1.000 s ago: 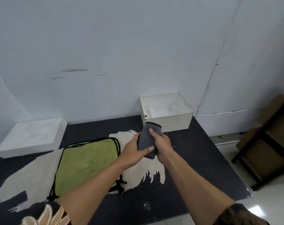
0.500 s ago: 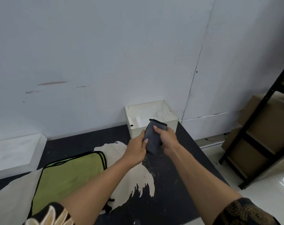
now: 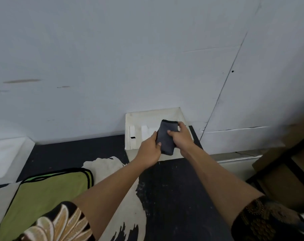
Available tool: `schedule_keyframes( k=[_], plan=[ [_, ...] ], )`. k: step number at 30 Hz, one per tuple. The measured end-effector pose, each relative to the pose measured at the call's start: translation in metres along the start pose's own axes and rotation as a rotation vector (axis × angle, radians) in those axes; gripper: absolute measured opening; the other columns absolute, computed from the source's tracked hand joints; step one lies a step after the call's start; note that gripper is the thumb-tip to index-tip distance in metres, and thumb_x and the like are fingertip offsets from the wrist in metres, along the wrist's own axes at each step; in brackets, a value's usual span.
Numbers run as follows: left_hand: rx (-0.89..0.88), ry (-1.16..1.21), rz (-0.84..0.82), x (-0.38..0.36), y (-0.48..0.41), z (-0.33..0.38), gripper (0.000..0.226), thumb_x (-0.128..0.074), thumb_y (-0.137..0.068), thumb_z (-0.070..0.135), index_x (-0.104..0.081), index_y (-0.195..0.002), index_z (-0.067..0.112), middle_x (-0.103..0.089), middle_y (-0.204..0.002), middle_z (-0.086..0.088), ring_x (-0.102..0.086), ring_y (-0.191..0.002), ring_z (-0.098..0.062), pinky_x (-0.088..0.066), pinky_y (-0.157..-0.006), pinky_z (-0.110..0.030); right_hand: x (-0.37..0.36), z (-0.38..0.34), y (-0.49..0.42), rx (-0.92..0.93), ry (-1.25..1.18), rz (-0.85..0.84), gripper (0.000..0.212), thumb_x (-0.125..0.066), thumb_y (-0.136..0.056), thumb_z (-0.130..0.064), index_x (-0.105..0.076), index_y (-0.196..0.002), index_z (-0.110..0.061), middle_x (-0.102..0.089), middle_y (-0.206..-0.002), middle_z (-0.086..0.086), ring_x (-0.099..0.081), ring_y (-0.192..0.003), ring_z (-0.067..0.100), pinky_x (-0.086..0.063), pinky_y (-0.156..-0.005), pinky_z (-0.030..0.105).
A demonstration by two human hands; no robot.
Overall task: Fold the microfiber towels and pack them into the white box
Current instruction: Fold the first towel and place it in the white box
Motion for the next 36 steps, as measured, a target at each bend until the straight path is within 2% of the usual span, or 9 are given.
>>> schedule_keyframes(
  k=[5,13,16,18,22,27,30,32,36],
  plan=[
    [0.163,-0.101,0.019,-0.009,-0.063,-0.004,0.017,-0.050,-0.093,0.018,-0.060,-0.106,0.013,-0.066,-0.098,-0.003,-0.062,-0.088,-0.022,-0.052,-0.075,-0.035,0.002,-0.009,-0.079,-0.016,0.205,-0.038,0.042,-0.061,-0.087,-0.006,-0.050,-0.126,-0.018,-0.063,-0.105,-0.001,-0.063,-0.091,0.014,-0.056,-0.069,0.030],
    [0.341,-0.183,-0.065,-0.035,-0.115,-0.039,0.017,-0.053,-0.089,0.013,-0.061,-0.102,0.007,-0.066,-0.094,-0.010,-0.063,-0.086,-0.028,-0.052,-0.071,-0.035,-0.010,0.008,-0.146,0.022,0.609,-0.180,0.052,-0.050,-0.082,-0.002,-0.045,-0.132,-0.017,-0.058,-0.114,0.005,-0.057,-0.101,0.021,-0.055,-0.086,0.037],
    [0.374,-0.197,-0.108,-0.047,-0.123,-0.052,0.017,-0.056,-0.090,0.013,-0.061,-0.105,0.005,-0.066,-0.097,-0.012,-0.063,-0.090,-0.029,-0.055,-0.078,-0.040,-0.015,0.017,-0.157,0.059,0.716,-0.233,0.053,-0.050,-0.084,0.002,-0.044,-0.135,-0.013,-0.058,-0.117,0.011,-0.057,-0.101,0.024,-0.056,-0.087,0.039],
    [0.382,-0.219,-0.139,-0.054,-0.129,-0.059,0.019,-0.059,-0.092,0.015,-0.060,-0.107,0.004,-0.066,-0.099,-0.012,-0.063,-0.092,-0.028,-0.055,-0.081,-0.039,-0.021,0.023,-0.163,0.106,0.787,-0.267,0.052,-0.052,-0.087,0.003,-0.044,-0.135,-0.012,-0.058,-0.119,0.015,-0.056,-0.098,0.023,-0.056,-0.082,0.037],
    [0.378,-0.304,-0.191,-0.062,-0.143,-0.068,0.017,-0.061,-0.092,0.018,-0.058,-0.103,0.006,-0.060,-0.089,-0.008,-0.058,-0.083,-0.022,-0.050,-0.071,-0.030,-0.030,0.034,-0.173,0.161,0.925,-0.293,0.052,-0.057,-0.090,-0.001,-0.042,-0.137,-0.014,-0.059,-0.121,0.017,-0.057,-0.096,0.024,-0.051,-0.070,0.030],
    [0.391,-0.386,-0.354,-0.068,-0.149,-0.078,0.004,-0.058,-0.091,0.009,-0.057,-0.090,0.006,-0.051,-0.072,-0.003,-0.056,-0.080,-0.022,-0.043,-0.060,-0.024,-0.035,0.042,-0.175,0.249,1.192,-0.341,0.060,-0.066,-0.087,-0.002,-0.037,-0.138,-0.008,-0.055,-0.123,0.020,-0.060,-0.102,0.032,-0.052,-0.078,0.035],
    [0.406,-0.437,-0.452,-0.071,-0.144,-0.082,0.006,-0.052,-0.091,0.004,-0.054,-0.087,0.007,-0.049,-0.074,-0.004,-0.053,-0.081,-0.021,-0.041,-0.058,-0.022,-0.041,0.044,-0.163,0.565,1.550,-0.353,0.061,-0.072,-0.082,-0.009,-0.040,-0.134,-0.002,-0.039,-0.134,0.025,-0.048,-0.114,0.037,-0.051,-0.090,0.039],
    [0.389,-0.475,-0.451,-0.065,-0.141,-0.077,0.009,-0.050,-0.093,0.004,-0.054,-0.086,0.008,-0.049,-0.078,-0.004,-0.052,-0.082,-0.021,-0.042,-0.065,-0.025,-0.047,0.045,-0.152,0.678,1.652,-0.362,0.053,-0.070,-0.083,-0.017,-0.046,-0.129,-0.004,-0.042,-0.130,0.022,-0.046,-0.113,0.036,-0.049,-0.090,0.040],
    [0.346,-0.542,-0.421,-0.043,-0.138,-0.067,0.020,-0.044,-0.091,-0.001,-0.051,-0.074,0.008,-0.051,-0.081,-0.004,-0.050,-0.076,-0.019,-0.043,-0.066,-0.026,-0.061,0.062,-0.135,0.537,1.649,-0.593,0.055,-0.067,-0.087,-0.032,-0.048,-0.137,-0.018,-0.036,-0.140,0.020,-0.040,-0.126,0.039,-0.045,-0.099,0.045]
  ],
)
Point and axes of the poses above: each hand's wrist, its own y-axis away from the middle knuckle, its own x-axis out of the back of the hand, z = x × y, the point moved 5 cm from there along -y, towards the middle knuckle
